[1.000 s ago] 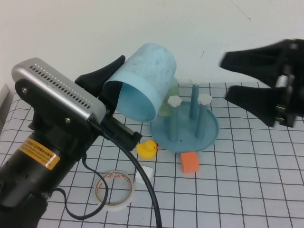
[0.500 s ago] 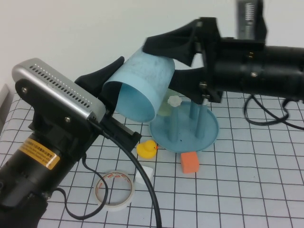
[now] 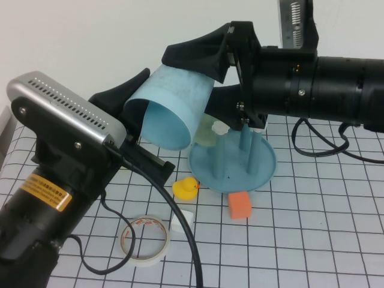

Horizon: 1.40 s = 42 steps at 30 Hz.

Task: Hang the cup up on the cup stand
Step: Adjust the cup with two arms, then place the cup on the cup holder

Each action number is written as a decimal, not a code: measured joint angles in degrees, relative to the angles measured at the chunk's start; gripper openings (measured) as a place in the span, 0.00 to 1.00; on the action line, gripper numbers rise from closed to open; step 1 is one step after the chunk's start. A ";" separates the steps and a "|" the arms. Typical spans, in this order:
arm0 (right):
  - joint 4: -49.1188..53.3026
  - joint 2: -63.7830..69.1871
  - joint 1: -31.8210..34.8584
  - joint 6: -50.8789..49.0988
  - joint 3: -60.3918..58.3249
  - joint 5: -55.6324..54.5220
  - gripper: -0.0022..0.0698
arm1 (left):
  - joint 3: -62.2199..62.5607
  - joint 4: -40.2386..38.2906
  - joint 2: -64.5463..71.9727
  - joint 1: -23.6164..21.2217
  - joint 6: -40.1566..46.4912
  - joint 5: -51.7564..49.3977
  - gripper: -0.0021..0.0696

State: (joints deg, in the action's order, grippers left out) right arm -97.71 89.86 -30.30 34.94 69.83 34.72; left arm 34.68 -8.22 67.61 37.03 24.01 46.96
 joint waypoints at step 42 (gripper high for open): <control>-0.12 0.13 1.93 42.39 6.31 -16.28 0.84 | -0.13 -5.41 -17.62 0.00 1.02 -30.87 0.50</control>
State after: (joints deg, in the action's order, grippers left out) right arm -97.83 89.99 -28.37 77.33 76.14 18.44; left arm 34.54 -13.63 49.99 37.03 25.03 16.10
